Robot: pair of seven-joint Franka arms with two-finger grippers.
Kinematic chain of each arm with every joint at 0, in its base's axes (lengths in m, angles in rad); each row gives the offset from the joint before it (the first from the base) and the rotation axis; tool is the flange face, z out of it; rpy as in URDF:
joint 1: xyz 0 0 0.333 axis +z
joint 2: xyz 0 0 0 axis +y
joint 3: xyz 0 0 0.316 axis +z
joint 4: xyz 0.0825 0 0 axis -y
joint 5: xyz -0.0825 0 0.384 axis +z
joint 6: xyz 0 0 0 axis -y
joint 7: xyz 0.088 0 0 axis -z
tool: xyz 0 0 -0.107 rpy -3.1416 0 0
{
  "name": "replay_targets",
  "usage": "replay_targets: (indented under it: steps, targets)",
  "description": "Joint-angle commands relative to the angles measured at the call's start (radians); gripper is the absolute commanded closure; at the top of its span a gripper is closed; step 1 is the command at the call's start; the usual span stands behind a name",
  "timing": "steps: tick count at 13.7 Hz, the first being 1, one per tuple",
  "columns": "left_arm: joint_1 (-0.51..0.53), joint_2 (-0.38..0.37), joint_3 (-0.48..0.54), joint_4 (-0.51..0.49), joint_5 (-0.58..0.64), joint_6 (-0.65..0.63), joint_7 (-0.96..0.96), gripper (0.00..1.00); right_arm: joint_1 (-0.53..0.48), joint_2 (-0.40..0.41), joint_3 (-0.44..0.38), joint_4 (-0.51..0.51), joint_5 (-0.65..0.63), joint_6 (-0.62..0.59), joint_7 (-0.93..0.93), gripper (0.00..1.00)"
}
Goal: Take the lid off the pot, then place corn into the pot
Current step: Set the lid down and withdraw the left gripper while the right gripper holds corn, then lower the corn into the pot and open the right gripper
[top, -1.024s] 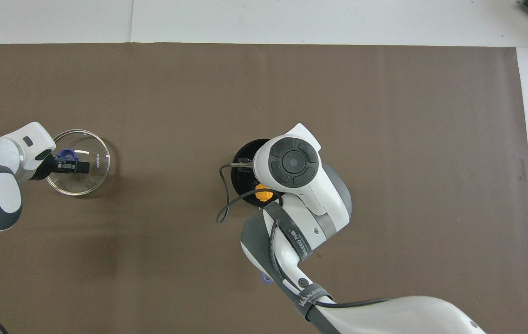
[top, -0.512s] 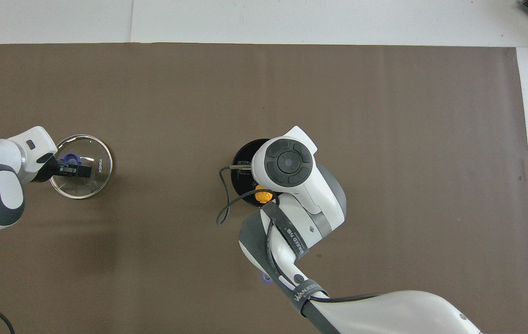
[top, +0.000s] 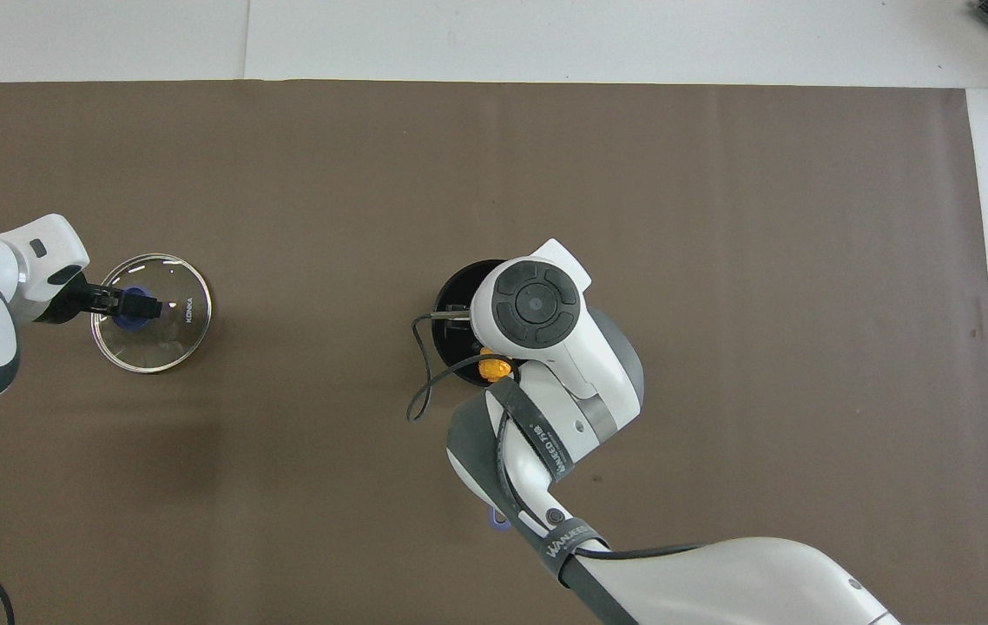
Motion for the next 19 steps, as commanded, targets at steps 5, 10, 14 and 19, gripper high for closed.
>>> replay_targets:
  steps: [5,10,14,19]
  targets:
    - [-0.032,-0.156,-0.007,0.134,0.132,-0.138,-0.068,0.0,-0.009,0.004,0.008,-0.01,-0.015,0.026,-0.039,0.03]
    - [-0.08,-0.174,-0.026,0.476,0.212,-0.563,-0.159,0.0,-0.014,-0.028,0.008,-0.002,-0.014,-0.017,-0.055,0.0]
    - [-0.095,-0.223,-0.023,0.532,0.168,-0.731,-0.162,0.0,-0.058,-0.165,-0.005,0.0,-0.011,-0.12,-0.116,0.0]
    - [-0.097,-0.235,-0.023,0.596,0.12,-0.814,-0.196,0.0,-0.184,-0.295,-0.006,0.0,-0.017,-0.187,-0.166,0.0]
